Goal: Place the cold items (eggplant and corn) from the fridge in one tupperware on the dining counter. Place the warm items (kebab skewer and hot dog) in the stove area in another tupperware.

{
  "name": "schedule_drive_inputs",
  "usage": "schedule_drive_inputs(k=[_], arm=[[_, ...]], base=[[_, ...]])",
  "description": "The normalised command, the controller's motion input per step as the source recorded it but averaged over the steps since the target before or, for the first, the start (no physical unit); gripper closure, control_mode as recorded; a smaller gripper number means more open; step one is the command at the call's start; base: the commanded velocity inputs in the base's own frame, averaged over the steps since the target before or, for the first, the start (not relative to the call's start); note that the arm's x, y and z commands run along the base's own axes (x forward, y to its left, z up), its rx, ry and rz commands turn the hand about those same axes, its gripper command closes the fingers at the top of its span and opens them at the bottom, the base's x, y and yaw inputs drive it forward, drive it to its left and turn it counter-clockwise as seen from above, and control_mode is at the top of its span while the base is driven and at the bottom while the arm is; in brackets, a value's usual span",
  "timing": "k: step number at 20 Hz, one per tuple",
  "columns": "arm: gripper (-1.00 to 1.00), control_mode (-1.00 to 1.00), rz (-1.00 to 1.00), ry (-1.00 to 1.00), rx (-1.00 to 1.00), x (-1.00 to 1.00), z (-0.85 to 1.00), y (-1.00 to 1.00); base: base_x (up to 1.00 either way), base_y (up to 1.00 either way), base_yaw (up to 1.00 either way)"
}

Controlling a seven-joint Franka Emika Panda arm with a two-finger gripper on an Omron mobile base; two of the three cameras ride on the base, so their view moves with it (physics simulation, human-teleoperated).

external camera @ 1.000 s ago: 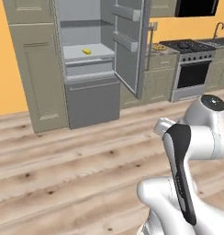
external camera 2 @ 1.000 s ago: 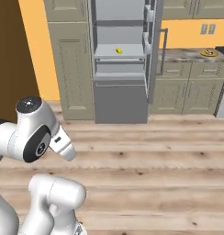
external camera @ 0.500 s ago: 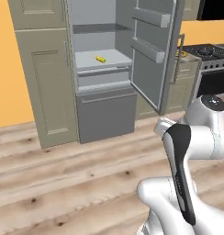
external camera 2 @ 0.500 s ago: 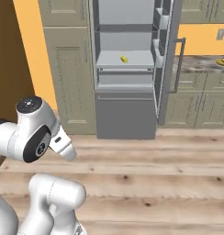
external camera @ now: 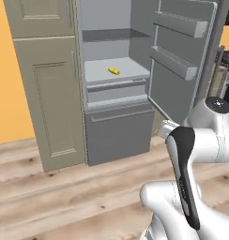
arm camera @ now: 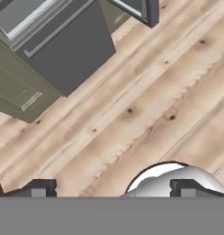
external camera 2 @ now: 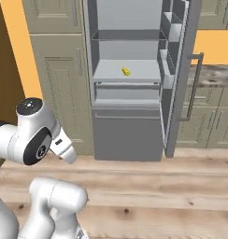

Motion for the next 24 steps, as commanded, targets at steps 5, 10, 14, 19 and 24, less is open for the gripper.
schedule_drive_inputs(k=[5,10,14,19,24], arm=[[-1.0,1.0,0.0,0.0,0.0,0.0,0.0,0.0],[-1.0,1.0,0.0,0.0,0.0,0.0,0.0,0.0],[-1.0,1.0,0.0,0.0,0.0,0.0,0.0,0.0],[-1.0,1.0,0.0,0.0,0.0,0.0,0.0,0.0],[-1.0,1.0,0.0,0.0,0.0,0.0,0.0,0.0]], base=[[1.0,-0.37,0.04],[1.0,-0.33,0.07],[1.0,-0.12,0.14],[0.81,-0.31,0.2],[0.55,-0.51,0.19]])
